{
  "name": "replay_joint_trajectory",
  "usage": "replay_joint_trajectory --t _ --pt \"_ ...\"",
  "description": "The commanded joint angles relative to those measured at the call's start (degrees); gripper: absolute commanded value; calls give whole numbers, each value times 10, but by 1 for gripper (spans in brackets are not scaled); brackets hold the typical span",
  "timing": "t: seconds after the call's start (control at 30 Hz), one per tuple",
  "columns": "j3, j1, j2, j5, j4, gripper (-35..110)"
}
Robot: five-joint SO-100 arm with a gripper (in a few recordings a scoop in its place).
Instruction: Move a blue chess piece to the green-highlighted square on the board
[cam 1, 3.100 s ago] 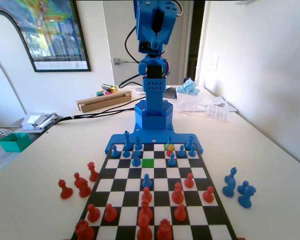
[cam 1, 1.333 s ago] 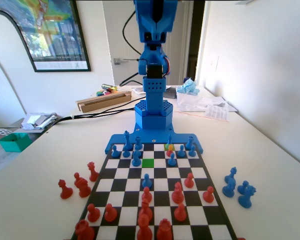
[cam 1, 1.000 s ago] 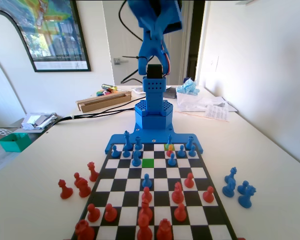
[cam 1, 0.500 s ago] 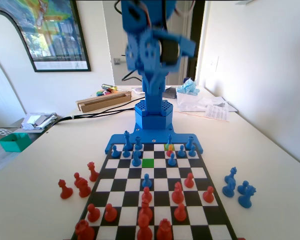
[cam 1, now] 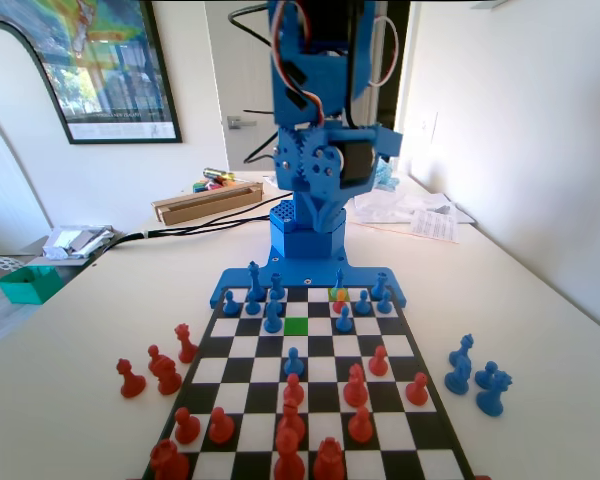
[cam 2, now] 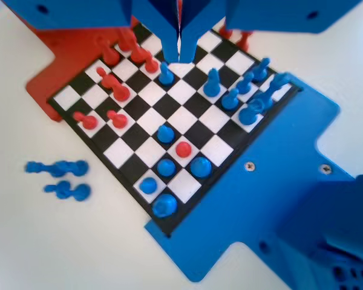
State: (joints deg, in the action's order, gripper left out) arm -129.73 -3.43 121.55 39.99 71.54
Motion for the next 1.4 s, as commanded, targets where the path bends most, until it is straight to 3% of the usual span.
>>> replay_joint_trajectory --t 0.0,0.47,1.37 --pt "-12 -18 10 -14 -11 4" --pt "-127 -54 4 -4 -106 12" --pt "-234 -103 -70 -4 -254 13"
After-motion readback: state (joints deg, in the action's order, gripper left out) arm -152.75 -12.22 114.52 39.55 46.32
